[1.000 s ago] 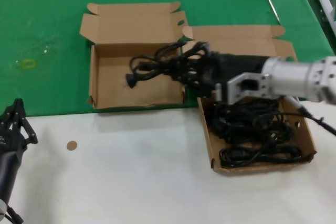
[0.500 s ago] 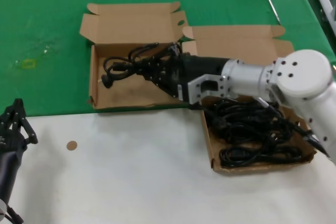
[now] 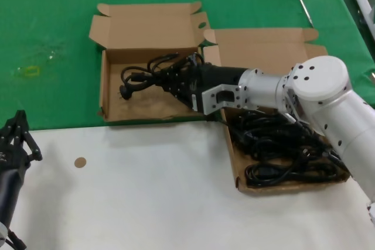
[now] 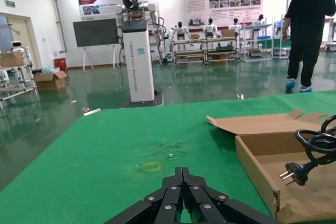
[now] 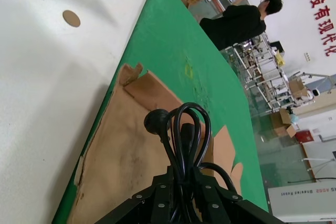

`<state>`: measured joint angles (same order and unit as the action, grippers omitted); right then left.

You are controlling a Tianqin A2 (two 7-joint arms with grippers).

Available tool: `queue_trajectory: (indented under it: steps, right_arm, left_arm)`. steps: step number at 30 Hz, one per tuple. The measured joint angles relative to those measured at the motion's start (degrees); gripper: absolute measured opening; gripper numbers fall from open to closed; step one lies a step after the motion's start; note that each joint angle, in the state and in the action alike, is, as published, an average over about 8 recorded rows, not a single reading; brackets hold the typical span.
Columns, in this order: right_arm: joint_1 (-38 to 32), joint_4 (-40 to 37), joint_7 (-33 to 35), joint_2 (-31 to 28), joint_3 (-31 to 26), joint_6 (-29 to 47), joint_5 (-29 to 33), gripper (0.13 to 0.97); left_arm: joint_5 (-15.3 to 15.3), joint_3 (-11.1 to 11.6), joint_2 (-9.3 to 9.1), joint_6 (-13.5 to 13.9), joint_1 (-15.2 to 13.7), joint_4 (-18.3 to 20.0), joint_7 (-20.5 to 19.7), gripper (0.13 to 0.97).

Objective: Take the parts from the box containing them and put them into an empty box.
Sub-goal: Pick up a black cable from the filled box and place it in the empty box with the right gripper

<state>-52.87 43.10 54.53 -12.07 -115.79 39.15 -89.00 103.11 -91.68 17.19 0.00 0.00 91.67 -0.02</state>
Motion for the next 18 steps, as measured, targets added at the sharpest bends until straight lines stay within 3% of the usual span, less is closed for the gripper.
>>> queue_trajectory:
  steps: [18]
  right_arm:
    - [-3.7, -11.2, 9.0, 4.3, 3.5, -0.7, -2.8, 0.207]
  left_arm:
    - [0.0, 0.0, 0.00, 0.0, 0.0, 0.0, 0.0, 0.152]
